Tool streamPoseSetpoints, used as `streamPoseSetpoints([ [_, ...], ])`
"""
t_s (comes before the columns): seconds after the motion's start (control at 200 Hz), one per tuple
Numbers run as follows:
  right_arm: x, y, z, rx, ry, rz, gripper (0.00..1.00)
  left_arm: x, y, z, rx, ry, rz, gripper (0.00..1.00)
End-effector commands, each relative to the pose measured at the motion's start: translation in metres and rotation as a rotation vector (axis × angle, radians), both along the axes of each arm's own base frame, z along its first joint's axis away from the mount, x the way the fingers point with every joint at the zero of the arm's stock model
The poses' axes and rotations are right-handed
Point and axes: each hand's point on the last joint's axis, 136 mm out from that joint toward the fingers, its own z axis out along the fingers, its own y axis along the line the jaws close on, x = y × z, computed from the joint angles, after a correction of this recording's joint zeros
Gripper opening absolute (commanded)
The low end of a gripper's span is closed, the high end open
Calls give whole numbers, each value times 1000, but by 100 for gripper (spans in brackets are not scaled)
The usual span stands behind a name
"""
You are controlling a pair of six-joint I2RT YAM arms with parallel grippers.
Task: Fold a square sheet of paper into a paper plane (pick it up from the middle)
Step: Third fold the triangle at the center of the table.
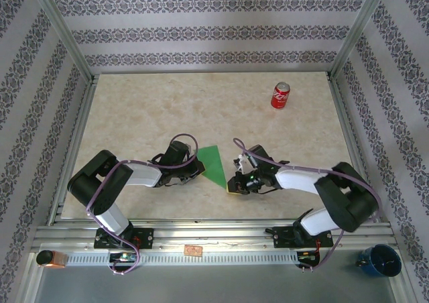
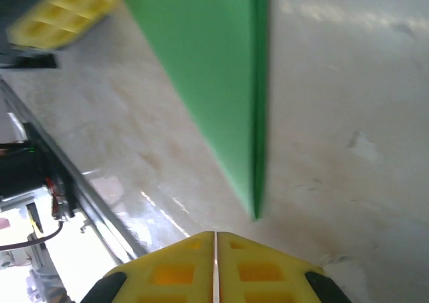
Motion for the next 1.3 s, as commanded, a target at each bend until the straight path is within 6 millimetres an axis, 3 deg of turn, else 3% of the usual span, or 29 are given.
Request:
streamPoseSetpoints([
  [0.0, 13, 8, 29, 37, -90, -32, 12, -15, 21, -25, 83, 72, 64, 0],
  [0.09, 21, 10, 35, 37, -94, -50, 13, -17, 22, -26, 103, 78, 43, 0],
  [0.35, 31, 33, 15, 29, 30, -41, 12, -23, 24, -30, 107, 95, 35, 0],
  [0.545, 45, 53, 12, 33, 37, -5, 12, -24, 25, -32, 111, 98, 37, 0],
  [0.66, 41, 60, 1, 37, 90, 18, 12, -24, 23, -32, 110, 102, 29, 0],
  [0.969, 8, 28, -40, -52, 155, 3, 13, -24, 24, -34, 117, 106, 32, 0],
  [1.294, -15, 0, -43, -53, 155, -11, 15, -22, 26, -31, 125, 99, 36, 0],
])
